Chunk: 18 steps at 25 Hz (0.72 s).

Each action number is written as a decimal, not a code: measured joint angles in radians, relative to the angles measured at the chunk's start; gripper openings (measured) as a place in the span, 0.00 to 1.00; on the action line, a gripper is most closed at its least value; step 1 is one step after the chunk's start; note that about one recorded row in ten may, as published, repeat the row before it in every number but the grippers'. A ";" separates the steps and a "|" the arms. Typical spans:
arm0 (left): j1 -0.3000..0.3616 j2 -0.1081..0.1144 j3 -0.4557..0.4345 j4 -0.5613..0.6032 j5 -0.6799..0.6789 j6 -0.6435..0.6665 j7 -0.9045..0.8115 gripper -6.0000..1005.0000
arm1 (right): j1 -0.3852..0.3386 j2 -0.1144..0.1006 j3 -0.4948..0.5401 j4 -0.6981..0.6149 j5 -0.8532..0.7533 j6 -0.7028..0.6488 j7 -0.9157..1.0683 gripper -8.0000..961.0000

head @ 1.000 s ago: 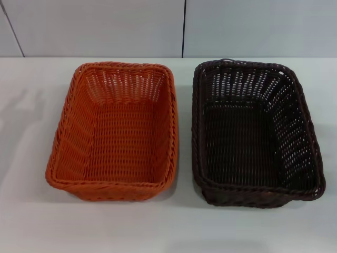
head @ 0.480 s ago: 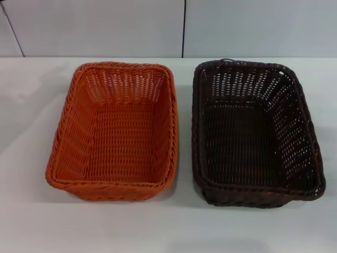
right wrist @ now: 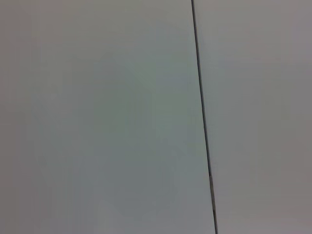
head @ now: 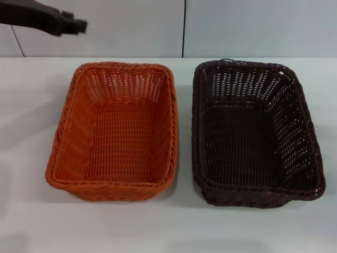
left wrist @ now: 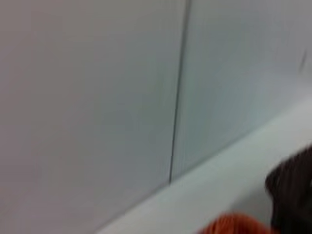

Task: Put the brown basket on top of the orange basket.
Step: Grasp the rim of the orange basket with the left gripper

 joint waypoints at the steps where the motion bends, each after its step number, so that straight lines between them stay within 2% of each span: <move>1: -0.024 -0.010 0.000 -0.002 0.057 -0.024 -0.015 0.38 | 0.000 0.000 0.000 0.000 0.000 0.000 0.000 0.73; 4: -0.094 -0.052 0.004 0.001 0.253 -0.056 -0.058 0.38 | 0.001 0.000 0.000 -0.001 0.000 0.000 0.000 0.73; 5: -0.119 -0.076 0.004 0.004 0.340 -0.057 -0.069 0.38 | 0.001 0.000 0.000 -0.001 0.000 -0.001 0.000 0.73; 7: -0.147 -0.113 0.003 0.006 0.447 -0.056 -0.075 0.38 | 0.002 0.000 0.000 -0.001 0.000 -0.001 0.000 0.74; 10: -0.168 -0.153 0.000 0.006 0.548 -0.049 -0.080 0.39 | 0.003 0.000 0.000 -0.002 0.000 -0.001 0.000 0.74; 13: -0.172 -0.169 -0.006 0.007 0.580 -0.037 -0.094 0.39 | 0.002 0.000 0.000 -0.004 0.000 -0.001 0.000 0.74; 18: -0.161 -0.162 -0.051 0.016 0.580 -0.034 -0.130 0.43 | -0.001 -0.001 0.000 -0.011 0.000 -0.001 0.000 0.74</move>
